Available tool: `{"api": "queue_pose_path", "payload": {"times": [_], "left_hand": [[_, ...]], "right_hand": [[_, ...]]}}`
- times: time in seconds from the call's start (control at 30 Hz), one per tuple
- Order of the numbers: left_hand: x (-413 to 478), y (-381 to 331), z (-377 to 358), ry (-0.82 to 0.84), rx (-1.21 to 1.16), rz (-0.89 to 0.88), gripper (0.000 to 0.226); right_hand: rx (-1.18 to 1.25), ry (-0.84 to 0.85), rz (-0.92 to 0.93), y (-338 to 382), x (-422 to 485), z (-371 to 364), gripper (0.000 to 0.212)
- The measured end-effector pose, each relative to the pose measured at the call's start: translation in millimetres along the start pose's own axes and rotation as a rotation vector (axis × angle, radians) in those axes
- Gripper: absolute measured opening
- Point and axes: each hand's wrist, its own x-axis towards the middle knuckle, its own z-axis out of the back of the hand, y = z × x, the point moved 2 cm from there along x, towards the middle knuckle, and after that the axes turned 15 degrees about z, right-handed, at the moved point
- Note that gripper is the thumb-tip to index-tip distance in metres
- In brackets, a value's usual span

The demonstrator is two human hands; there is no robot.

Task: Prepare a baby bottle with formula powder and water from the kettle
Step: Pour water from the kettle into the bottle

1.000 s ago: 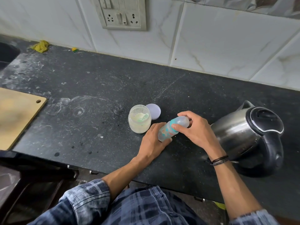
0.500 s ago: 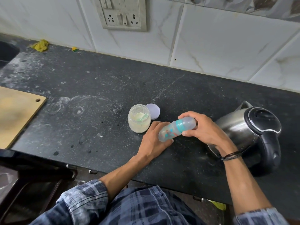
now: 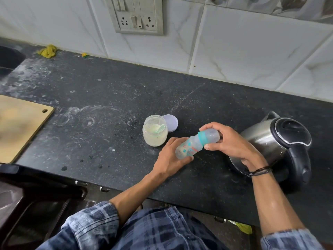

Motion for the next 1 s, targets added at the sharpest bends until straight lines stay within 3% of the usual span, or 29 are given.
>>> {"api": "queue_pose_path", "payload": {"times": [0.17, 0.3, 0.57, 0.77, 0.9, 1.0], "left_hand": [[-2, 14, 0, -0.031, -0.092, 0.124, 0.063], [-1, 16, 0, -0.049, -0.150, 0.159, 0.059], [1, 10, -8, -0.100, -0.225, 0.148, 0.059], [-3, 3, -14, -0.121, -0.280, 0.144, 0.061], [-5, -2, -12, -0.163, -0.316, 0.128, 0.059], [-4, -11, -9, -0.203, -0.369, 0.112, 0.057]], "right_hand": [[0.266, -0.328, -0.118, -24, -7, -17, 0.051], [0.074, -0.484, -0.207, -42, -11, -43, 0.051], [-0.423, -0.332, -0.244, -60, -18, -65, 0.047], [-0.505, -0.229, -0.241, -64, -13, -67, 0.053], [-0.507, -0.189, -0.209, -48, -19, -69, 0.078], [-0.494, -0.277, -0.082, -21, -34, -63, 0.080]]}}
